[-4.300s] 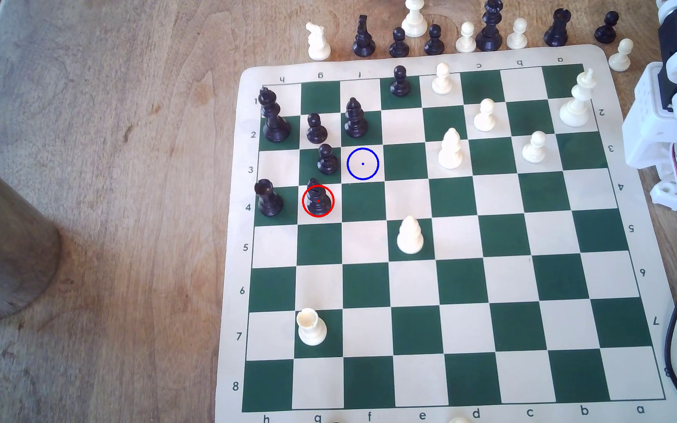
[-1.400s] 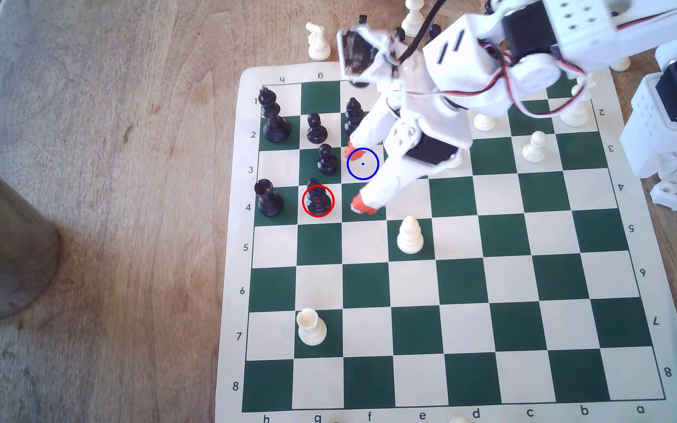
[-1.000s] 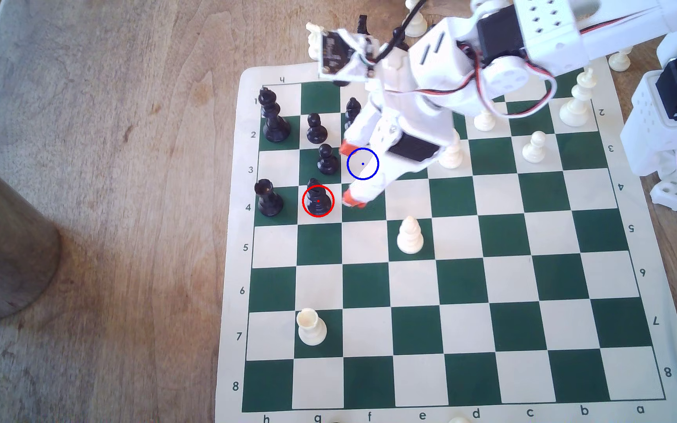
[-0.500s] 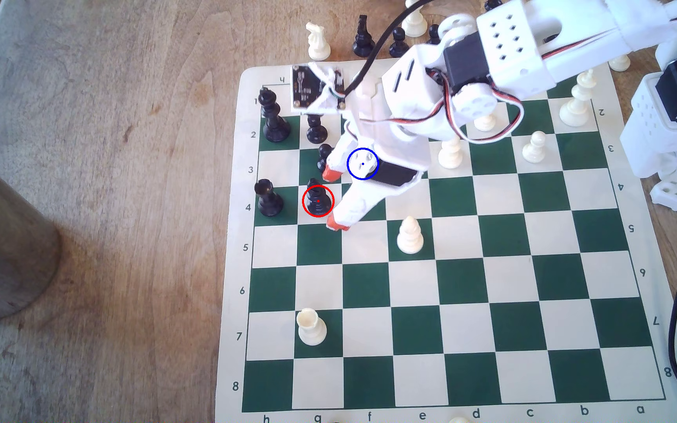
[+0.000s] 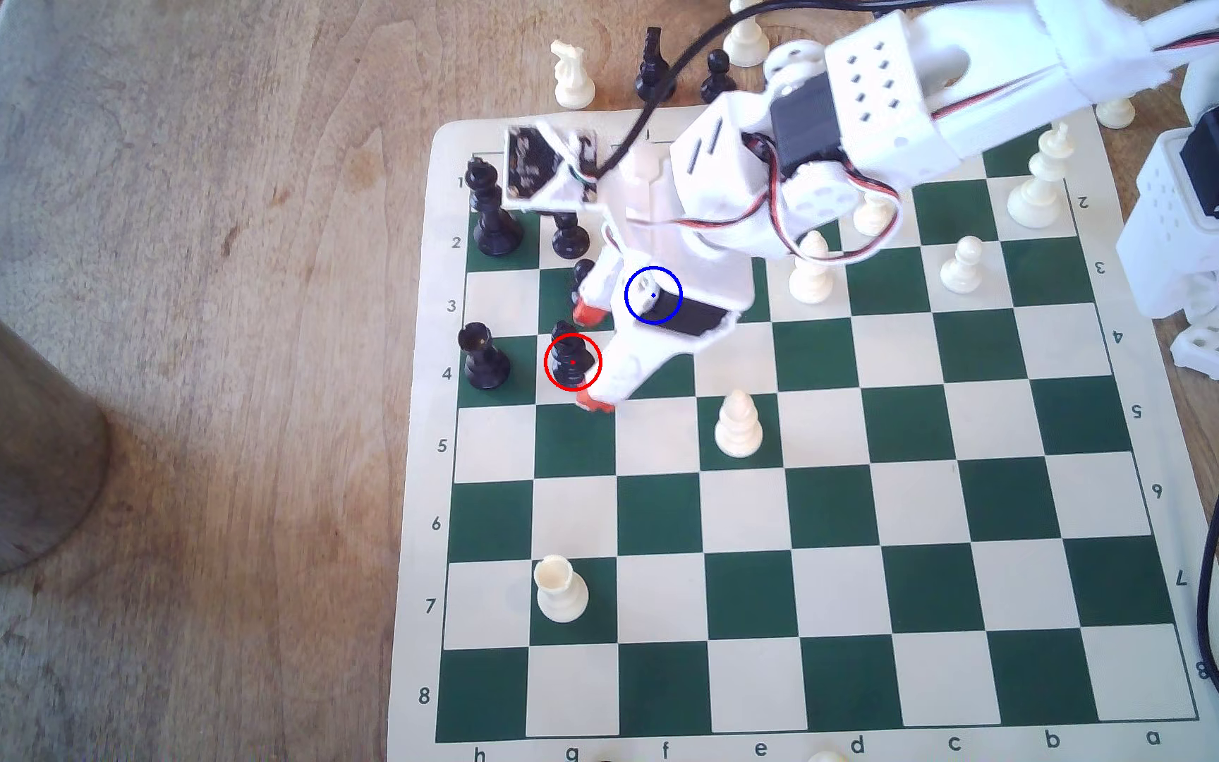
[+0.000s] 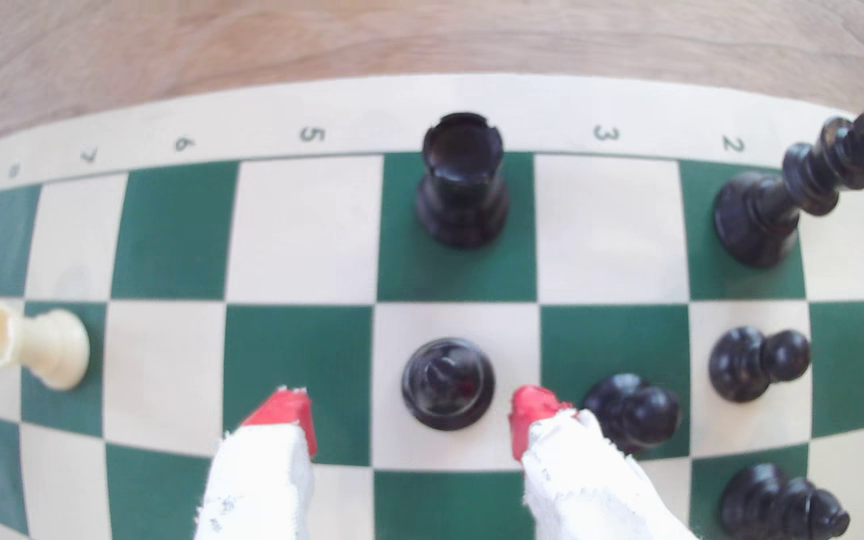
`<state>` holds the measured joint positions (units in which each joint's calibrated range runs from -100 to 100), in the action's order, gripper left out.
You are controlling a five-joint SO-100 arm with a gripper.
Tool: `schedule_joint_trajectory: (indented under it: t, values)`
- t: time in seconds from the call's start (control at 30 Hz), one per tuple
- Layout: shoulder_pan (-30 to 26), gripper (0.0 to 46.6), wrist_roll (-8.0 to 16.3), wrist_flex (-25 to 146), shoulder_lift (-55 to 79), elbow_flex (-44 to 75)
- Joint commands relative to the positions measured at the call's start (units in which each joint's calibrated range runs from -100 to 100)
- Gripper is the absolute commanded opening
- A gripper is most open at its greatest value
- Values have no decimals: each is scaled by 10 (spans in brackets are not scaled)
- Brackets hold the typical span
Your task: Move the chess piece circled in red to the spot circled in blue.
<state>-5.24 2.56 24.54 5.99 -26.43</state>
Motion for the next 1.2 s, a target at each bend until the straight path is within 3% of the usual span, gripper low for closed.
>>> schedule_joint_trajectory:
  t: [0.0, 0.63, 0.7, 0.73, 0.87, 1.17]
  values:
    - [0, 205, -2, -9, -7, 64]
    - [-4, 200, -4, -24, 16, 86]
    - [-3, 172, -4, -24, 16, 88]
    - [-3, 107, -6, -24, 17, 88]
    - [-4, 23, -6, -23, 17, 88]
    - [-9, 3, -3, -15, 4, 94]
